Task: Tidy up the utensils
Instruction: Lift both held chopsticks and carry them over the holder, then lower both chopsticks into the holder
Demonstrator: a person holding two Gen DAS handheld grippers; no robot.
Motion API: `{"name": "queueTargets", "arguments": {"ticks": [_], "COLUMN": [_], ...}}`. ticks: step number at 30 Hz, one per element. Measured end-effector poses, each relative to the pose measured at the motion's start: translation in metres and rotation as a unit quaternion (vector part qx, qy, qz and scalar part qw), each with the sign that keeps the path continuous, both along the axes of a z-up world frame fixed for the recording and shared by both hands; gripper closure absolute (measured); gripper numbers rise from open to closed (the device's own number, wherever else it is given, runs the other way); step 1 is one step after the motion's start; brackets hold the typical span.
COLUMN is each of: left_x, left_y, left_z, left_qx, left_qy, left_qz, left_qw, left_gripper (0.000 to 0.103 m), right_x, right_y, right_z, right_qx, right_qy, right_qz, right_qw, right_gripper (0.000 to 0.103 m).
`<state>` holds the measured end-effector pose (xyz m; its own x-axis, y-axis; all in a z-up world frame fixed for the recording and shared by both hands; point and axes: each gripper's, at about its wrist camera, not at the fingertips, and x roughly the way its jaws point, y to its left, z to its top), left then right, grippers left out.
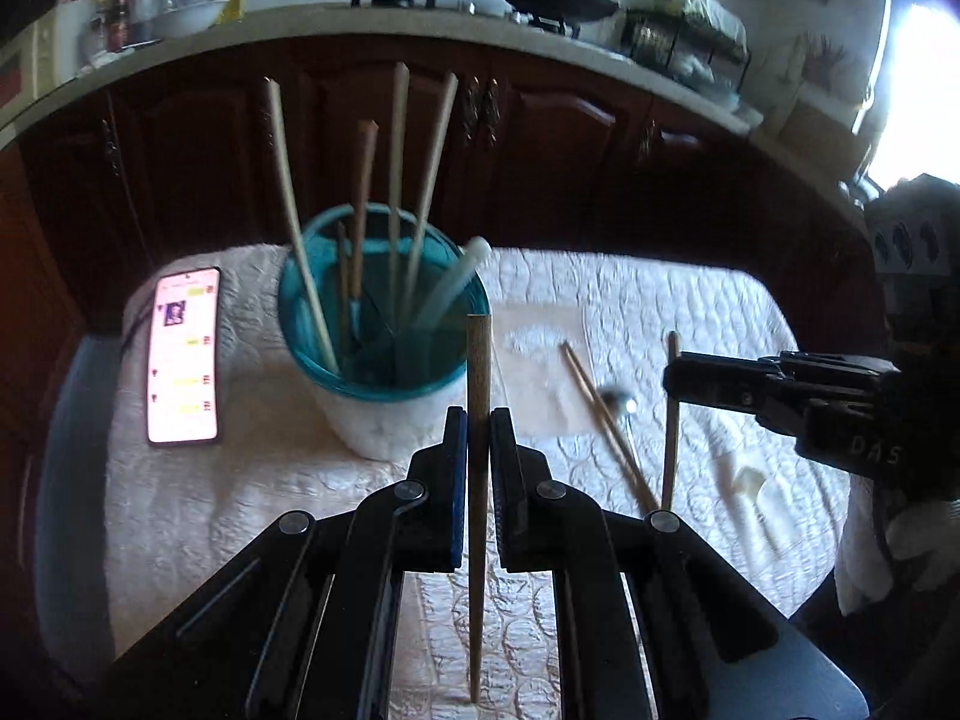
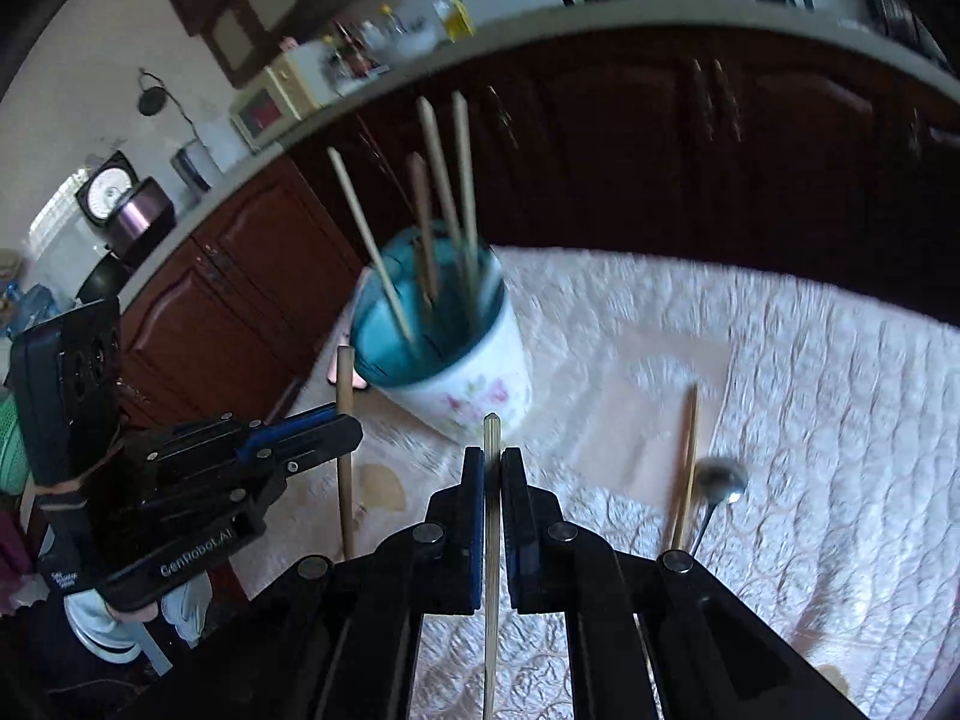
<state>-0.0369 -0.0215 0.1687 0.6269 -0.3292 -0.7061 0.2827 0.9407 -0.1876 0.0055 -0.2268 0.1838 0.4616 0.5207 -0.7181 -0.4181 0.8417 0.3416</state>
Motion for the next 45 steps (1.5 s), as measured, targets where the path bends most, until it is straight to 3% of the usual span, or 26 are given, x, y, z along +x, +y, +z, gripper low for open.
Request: {"name": "queueTargets", "arguments": {"ticks": [18,31,38,45], "left_x": [-0.019,0.018,0.047,0.075], "left_y": [0.037,0.058,0.061,0.055], "left_z": [0.067,0.129,0.134,0.106], "left_qx": [-0.030,-0.035,-0.019,0.007], "left_qy": [-0.049,-0.124,-0.151,-0.142], "left_qz": [0.008,0.062,0.096,0.108], "left_qw": [0.9983,0.9897,0.9837,0.9840], "left_gripper": [0.097,0.097,0.097,0.097], "right_x": [-0.013,0.012,0.040,0.076], "right_y": [0.013,0.011,0.025,0.047], "right_z": [0.068,0.149,0.164,0.139], "right_qx": [0.006,0.044,0.044,0.024], "right_qy": [-0.083,-0.160,-0.189,-0.186], "right_qz": [0.018,-0.006,-0.031,-0.045], "right_qw": [0.996,0.986,0.980,0.981], "right_gripper": [0.098,0.098,0.098,0.098]}}
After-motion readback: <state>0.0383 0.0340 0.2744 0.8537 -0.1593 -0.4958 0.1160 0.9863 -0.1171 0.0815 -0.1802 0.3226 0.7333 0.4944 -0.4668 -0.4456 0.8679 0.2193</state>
